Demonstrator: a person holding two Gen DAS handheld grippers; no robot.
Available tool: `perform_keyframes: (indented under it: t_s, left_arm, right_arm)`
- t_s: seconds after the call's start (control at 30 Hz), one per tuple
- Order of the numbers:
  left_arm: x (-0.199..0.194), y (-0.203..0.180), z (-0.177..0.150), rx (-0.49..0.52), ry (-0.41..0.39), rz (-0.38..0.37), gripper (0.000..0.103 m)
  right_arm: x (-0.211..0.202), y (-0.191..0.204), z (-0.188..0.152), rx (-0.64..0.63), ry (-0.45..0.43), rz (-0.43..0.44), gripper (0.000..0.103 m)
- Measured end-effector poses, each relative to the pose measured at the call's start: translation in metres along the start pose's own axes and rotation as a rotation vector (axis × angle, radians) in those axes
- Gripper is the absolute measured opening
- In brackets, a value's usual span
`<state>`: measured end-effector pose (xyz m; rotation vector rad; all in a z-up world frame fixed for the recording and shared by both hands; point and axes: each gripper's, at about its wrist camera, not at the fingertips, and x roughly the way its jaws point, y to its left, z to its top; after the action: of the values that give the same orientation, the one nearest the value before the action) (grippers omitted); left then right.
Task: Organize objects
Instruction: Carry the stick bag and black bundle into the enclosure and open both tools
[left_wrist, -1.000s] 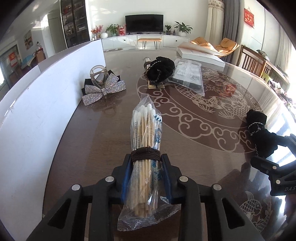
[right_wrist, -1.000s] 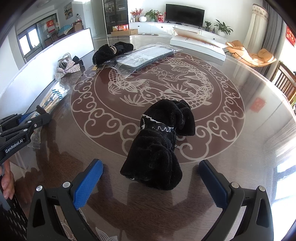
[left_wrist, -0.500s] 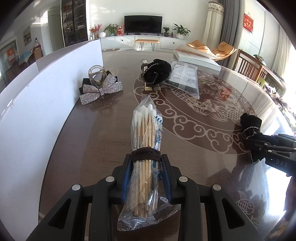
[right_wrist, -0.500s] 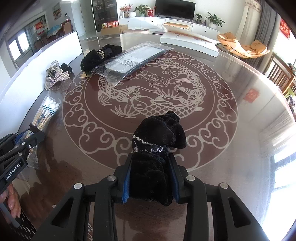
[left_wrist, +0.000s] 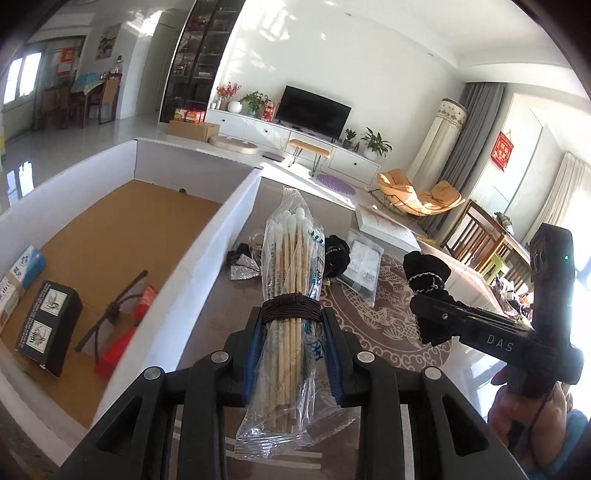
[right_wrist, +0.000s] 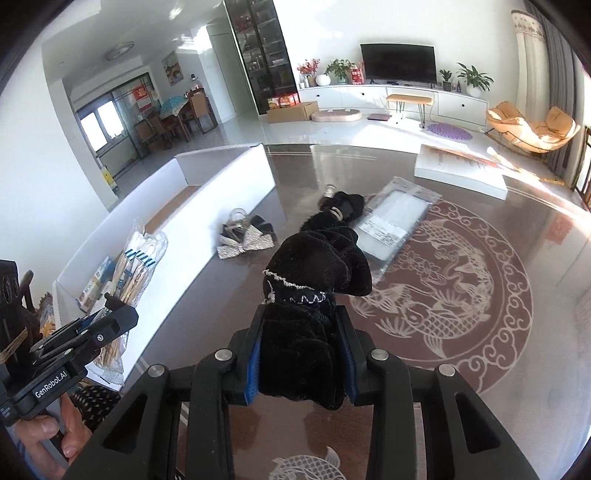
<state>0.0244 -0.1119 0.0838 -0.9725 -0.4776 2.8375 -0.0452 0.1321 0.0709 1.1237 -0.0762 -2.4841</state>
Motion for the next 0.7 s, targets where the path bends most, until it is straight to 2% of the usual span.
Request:
perform_keyframes:
  t_s: [0.1,0.2,0.37,0.4,0.43,0.47,0.5,0.53,0.57,0.6,0.63,0.7]
  left_arm:
    - [-0.020,0.046,0.026,-0.054,-0.021,0.079,0.030]
    - [-0.023,0.097,0.042,-0.092,-0.005,0.205,0.030]
    - [-0.005,0.175,0.046,-0.164,0.112,0.372,0.031]
    - [0.000,0.186,0.044,-0.180,0.137,0.415,0.034]
    - [0.004,0.195,0.042,-0.193,0.163,0.438,0.040]
    - [0.008,0.201,0.038,-0.205,0.190,0.449,0.043]
    - [0.009,0.205,0.035,-0.213,0.205,0.449,0.052]
    - [0.006,0.206,0.031,-0.221,0.203,0.443,0.062]
    - [0.001,0.205,0.028,-0.226,0.187,0.444,0.069]
    - [-0.005,0.201,0.026,-0.228,0.161,0.453,0.078]
    - [-0.009,0.196,0.024,-0.226,0.141,0.458,0.082]
    - [-0.017,0.178,0.020,-0.216,0.131,0.441,0.082]
  right_arm:
    - [0.013,0.061,0.027,-0.075,-0.038,0.111,0.035]
    - [0.034,0.129,0.046,-0.138,-0.042,0.230,0.035]
    - [0.084,0.225,0.054,-0.242,0.019,0.335,0.037]
    - [0.096,0.239,0.051,-0.254,0.050,0.348,0.044]
    - [0.110,0.250,0.047,-0.264,0.091,0.351,0.057]
    - [0.122,0.257,0.042,-0.264,0.126,0.352,0.064]
    - [0.130,0.259,0.037,-0.257,0.145,0.353,0.068]
    - [0.134,0.258,0.034,-0.249,0.147,0.350,0.068]
    - [0.132,0.255,0.031,-0.244,0.134,0.346,0.068]
    - [0.126,0.249,0.028,-0.243,0.113,0.342,0.072]
    - [0.119,0.241,0.025,-0.246,0.084,0.329,0.081]
    - [0.101,0.220,0.019,-0.262,0.018,0.268,0.092]
